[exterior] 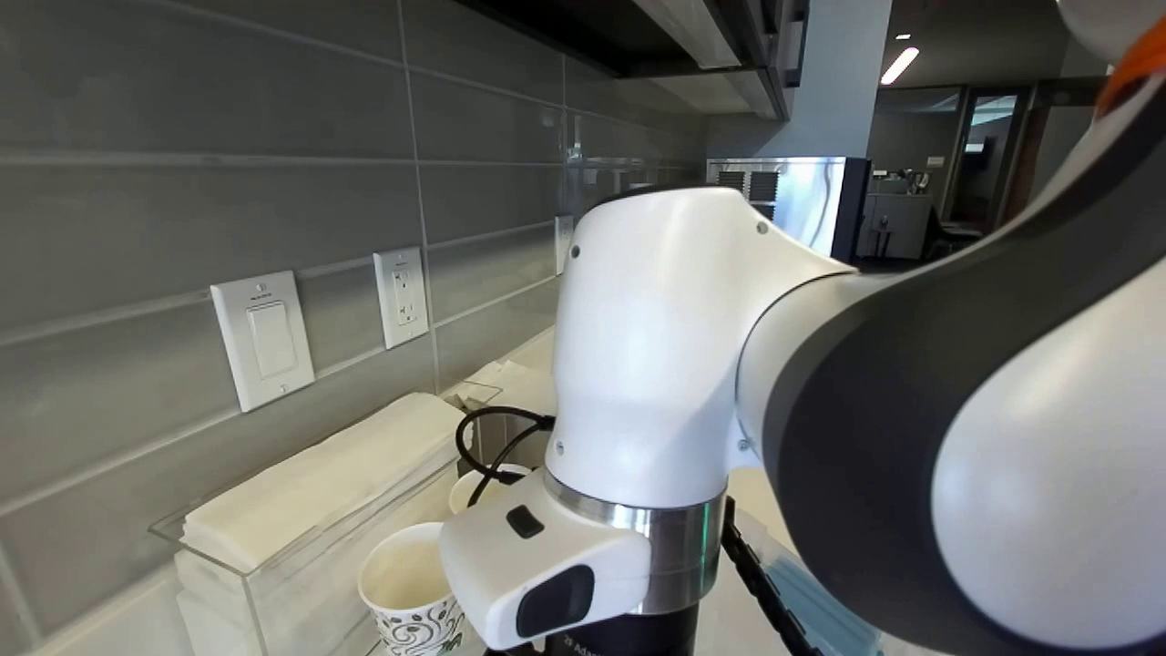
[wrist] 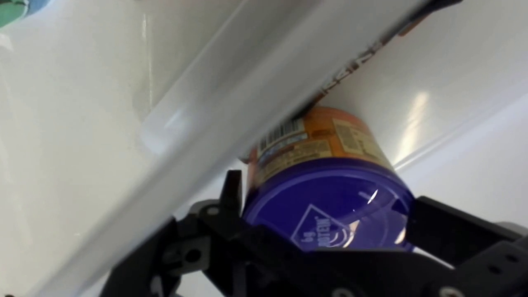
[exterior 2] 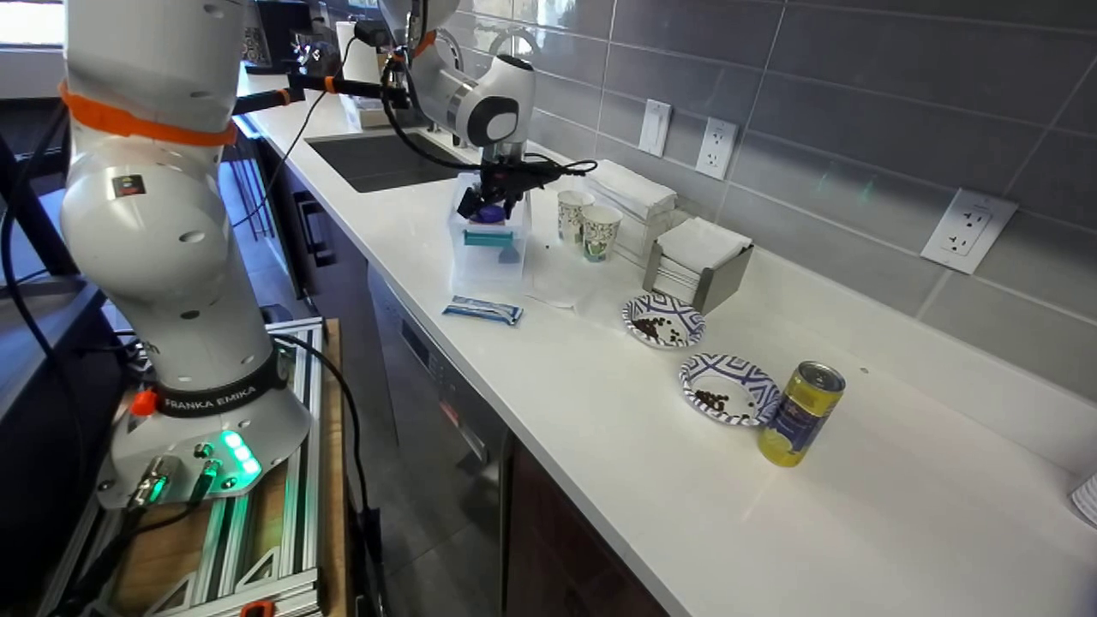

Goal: Remove the container with the blue lid from the clear container on the left.

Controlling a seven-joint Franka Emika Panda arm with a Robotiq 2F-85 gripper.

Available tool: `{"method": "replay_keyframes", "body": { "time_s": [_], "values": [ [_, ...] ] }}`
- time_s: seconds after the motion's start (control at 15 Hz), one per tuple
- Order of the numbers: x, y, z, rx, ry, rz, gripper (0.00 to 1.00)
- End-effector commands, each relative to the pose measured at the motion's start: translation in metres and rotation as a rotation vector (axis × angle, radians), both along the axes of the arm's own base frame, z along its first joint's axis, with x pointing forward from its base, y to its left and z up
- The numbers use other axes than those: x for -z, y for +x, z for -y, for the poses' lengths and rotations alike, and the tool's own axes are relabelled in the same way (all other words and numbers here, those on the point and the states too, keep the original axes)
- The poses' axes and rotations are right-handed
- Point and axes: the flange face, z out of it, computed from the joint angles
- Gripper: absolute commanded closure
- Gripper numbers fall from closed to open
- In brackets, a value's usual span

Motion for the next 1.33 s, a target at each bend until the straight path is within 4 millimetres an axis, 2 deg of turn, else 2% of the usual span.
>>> {"method": "replay_keyframes", "body": {
  "time_s": [0.0,0.8,1.27],
  "values": [
    [0.011,0.001,-0.004,-0.044,-0.016,-0.029,0.0],
    [-0.03,-0.004,0.006,-0.071,-0.041,0.036,0.0],
    [-0.033,-0.011,0.009,-0.158,-0.09,-0.003,0.0]
  ]
}}
